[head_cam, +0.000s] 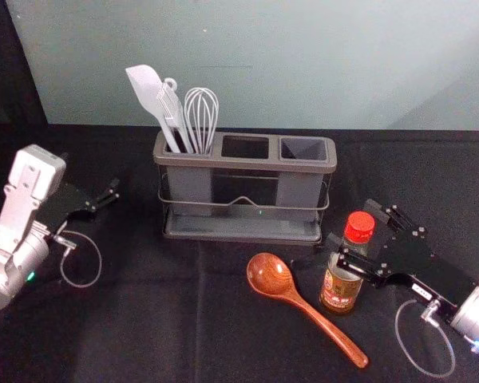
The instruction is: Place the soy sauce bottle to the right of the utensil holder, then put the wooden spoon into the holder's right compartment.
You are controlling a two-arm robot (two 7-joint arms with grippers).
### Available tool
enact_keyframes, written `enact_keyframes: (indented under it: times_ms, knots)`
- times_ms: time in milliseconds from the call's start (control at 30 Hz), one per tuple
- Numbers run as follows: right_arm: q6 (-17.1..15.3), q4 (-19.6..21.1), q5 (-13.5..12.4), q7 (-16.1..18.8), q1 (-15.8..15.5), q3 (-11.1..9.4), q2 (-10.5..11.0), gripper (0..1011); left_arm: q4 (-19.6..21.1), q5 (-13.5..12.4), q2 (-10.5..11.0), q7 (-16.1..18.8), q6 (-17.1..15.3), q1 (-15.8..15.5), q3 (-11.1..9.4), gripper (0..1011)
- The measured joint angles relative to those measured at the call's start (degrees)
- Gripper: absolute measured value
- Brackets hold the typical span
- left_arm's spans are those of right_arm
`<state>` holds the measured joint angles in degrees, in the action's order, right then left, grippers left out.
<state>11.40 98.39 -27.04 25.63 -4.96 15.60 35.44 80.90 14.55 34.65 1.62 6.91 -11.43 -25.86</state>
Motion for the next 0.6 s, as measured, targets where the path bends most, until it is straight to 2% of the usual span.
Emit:
enact_keyframes:
  times_ms: [333,467,500,600]
  knots:
    - [-1.0,0.2,-0.3,1.1,-0.5,-1.2,-1.3,687,0.0,0.0,0.0,0.0,0.0,0.0,0.0,1005]
    - [-1.3,0.2,-0.3,1.9,-0.6,-1.7,-1.9,548,0.0,0.0,0.0,0.0,0.0,0.0,0.0,1005]
    - [-1.4,0.2,-0.3,2.0,-0.6,-1.7,-2.0,486,0.0,0.0,0.0,0.0,0.0,0.0,0.0,1005]
    - [-1.5,0.3,-0.3,2.3,-0.7,-2.0,-2.3,425,0.0,0.0,0.0,0.0,0.0,0.0,0.0,1005]
